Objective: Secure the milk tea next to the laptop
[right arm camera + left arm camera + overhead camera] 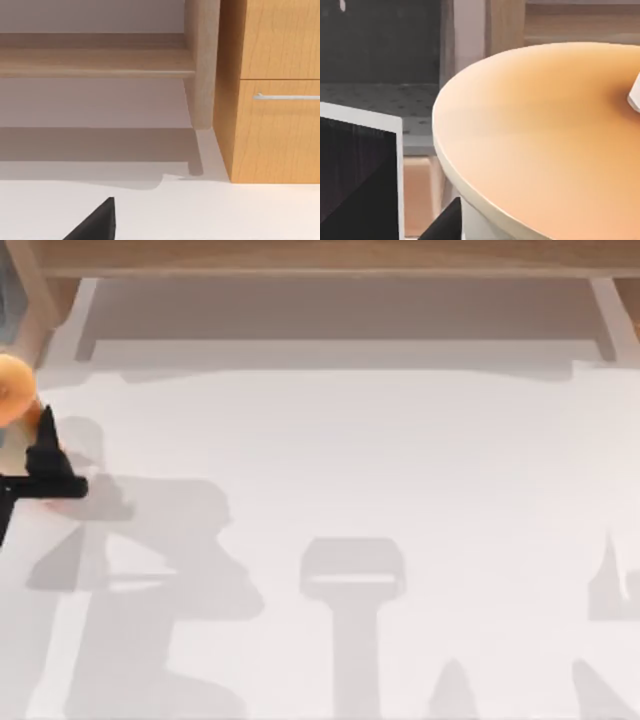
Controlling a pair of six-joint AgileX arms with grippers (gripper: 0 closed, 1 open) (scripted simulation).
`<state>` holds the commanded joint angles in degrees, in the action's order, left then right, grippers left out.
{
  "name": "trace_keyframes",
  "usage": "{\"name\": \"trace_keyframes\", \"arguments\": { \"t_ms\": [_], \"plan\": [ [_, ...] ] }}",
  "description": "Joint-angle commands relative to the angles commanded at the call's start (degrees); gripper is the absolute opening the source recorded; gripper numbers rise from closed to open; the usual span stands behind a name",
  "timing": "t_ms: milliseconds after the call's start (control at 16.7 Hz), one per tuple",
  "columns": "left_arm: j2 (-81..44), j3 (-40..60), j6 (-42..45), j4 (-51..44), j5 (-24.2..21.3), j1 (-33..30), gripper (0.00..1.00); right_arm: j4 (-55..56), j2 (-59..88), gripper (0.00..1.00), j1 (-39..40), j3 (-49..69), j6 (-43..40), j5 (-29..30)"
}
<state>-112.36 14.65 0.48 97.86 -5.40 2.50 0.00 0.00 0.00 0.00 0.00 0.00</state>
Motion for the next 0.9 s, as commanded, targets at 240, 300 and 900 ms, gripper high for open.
{"name": "trace_keyframes", "arguments": {
  "t_ms": [240, 300, 900],
  "plan": [
    [0.0, 0.0, 0.0, 0.0, 0.0, 0.0, 0.6, 0.0, 0.0, 1.0, 0.0, 0.0, 0.0, 0.0],
    [0.0, 0.0, 0.0, 0.0, 0.0, 0.0, 0.68, 0.0, 0.0, 1.0, 0.0, 0.0, 0.0, 0.0],
    [0.0, 0.0, 0.0, 0.0, 0.0, 0.0, 1.0, 0.0, 0.0, 1.0, 0.0, 0.0, 0.0, 0.0]
  ]
}}
